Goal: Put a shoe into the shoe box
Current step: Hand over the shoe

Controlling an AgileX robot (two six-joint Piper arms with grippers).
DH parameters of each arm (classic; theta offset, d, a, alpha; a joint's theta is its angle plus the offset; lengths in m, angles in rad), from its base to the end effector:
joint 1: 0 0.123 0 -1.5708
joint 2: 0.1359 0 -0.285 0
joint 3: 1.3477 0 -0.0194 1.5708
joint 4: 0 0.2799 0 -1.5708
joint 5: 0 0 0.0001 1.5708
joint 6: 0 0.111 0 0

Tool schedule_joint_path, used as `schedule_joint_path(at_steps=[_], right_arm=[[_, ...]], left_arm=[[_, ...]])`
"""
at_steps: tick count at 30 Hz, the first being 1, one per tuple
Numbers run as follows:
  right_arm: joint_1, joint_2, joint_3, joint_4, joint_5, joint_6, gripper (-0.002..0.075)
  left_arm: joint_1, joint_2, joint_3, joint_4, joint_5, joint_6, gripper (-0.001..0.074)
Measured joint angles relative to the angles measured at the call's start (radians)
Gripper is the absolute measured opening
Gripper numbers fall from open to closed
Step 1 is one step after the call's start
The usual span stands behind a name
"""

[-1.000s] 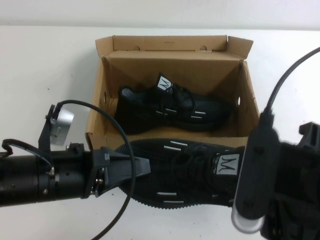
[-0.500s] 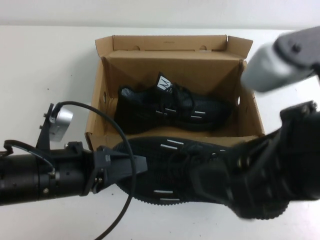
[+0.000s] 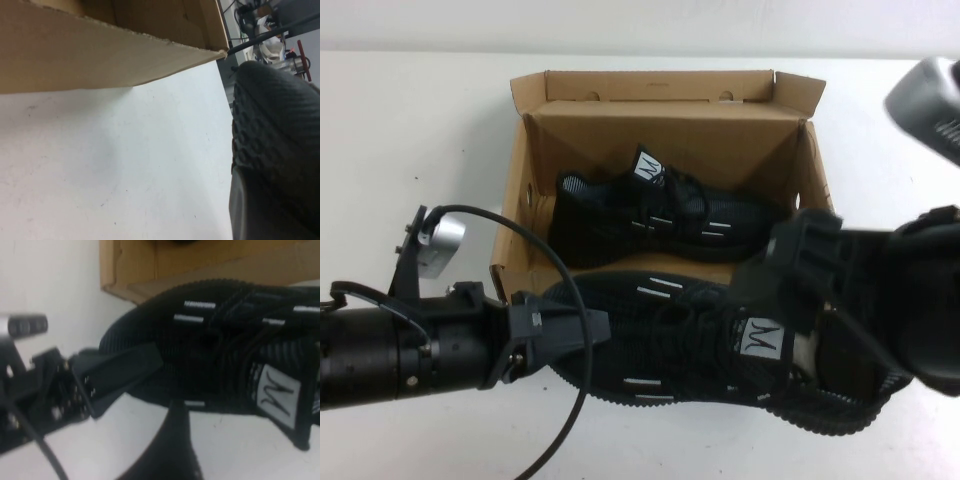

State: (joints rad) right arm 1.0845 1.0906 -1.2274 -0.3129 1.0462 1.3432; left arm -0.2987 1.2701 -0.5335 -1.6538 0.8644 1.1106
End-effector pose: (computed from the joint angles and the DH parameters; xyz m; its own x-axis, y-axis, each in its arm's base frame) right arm 0.1415 0.2044 0.3955 -0.8354 0.3286 -0.4406 0.0207 0.8198 0.5722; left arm 0.2136 -0.1539 0.2124 -0.8658 -0.1117 -0.4878 0.3949 0.4463 -0.8031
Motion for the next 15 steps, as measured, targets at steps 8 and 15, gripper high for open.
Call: schedule_joint_path(at_steps=[8,15], right_arm=[[0.0,0.0,0.042,-0.066,0.013,0.133,0.0552],[0.0,0.0,0.079,-0.071,0.025,0.164,0.0545]], left_arm=[[0.0,0.0,0.0,0.0,0.004,0.036,0.0123],[0.0,0.0,0.0,0.0,0.004,0.049,0.0123]])
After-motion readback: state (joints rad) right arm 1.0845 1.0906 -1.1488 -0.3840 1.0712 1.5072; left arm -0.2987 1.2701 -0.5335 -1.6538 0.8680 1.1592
